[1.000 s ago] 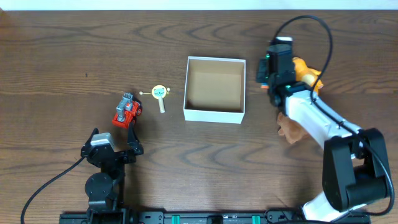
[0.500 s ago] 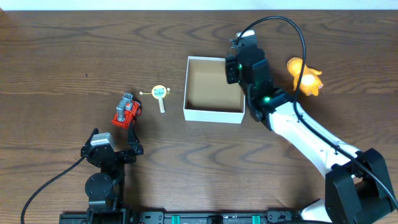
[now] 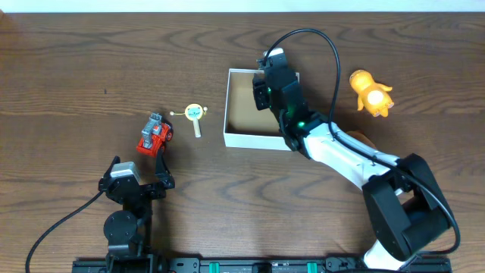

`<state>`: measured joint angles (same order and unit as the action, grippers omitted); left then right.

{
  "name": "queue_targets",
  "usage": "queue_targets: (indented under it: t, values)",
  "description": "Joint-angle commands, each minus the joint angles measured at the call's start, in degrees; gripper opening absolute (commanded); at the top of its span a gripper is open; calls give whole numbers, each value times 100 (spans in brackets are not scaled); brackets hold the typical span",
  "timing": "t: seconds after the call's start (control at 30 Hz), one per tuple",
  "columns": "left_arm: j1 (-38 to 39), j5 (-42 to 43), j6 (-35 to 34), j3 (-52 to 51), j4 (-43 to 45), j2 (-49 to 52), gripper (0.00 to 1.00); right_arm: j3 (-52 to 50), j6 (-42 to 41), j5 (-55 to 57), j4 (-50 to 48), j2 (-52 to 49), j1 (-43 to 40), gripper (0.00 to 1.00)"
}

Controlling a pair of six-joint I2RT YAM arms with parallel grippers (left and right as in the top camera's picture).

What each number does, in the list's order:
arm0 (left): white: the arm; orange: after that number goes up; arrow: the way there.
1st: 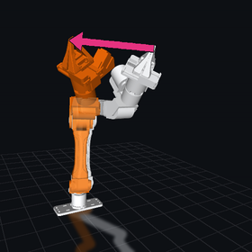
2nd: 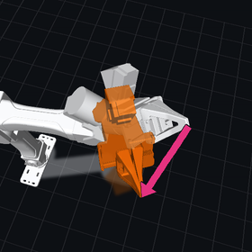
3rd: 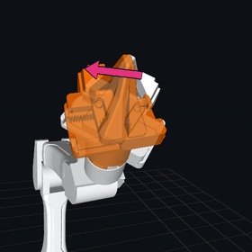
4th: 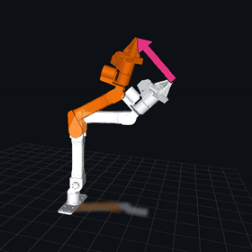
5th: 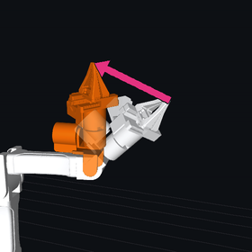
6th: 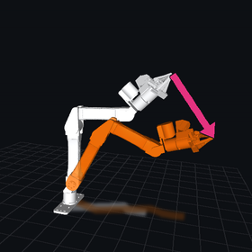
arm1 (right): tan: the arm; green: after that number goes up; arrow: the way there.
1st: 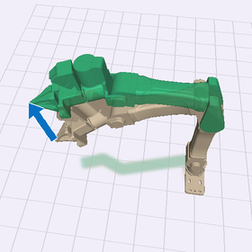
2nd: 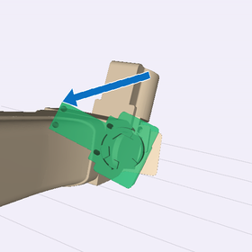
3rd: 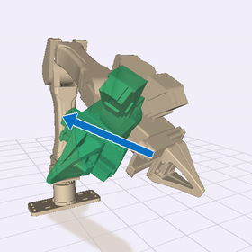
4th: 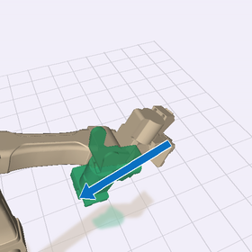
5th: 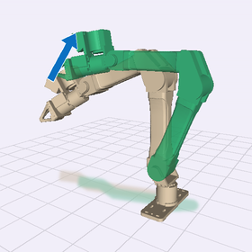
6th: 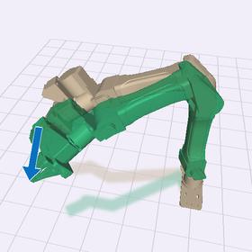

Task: Pack container
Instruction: 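Carry the cube with the right gripper into the white box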

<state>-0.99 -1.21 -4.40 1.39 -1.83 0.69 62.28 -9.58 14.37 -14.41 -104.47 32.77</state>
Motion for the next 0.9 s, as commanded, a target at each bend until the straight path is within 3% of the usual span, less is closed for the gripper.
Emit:
queue_targets:
  t: [0.0,0.2,0.37,0.87]
  values:
    - [22,-28,76,-116,-223,-9,98,118,-483,476,-76,-13,52,31]
    - [22,-28,76,-116,-223,-9,98,118,-721,640,-210,-24,44,29]
    - [22,-31,76,-116,-223,-9,98,118,-1283,638,-439,-127,98,22]
    - [22,-28,76,-116,-223,-9,98,120,-1746,337,-1097,-754,295,26]
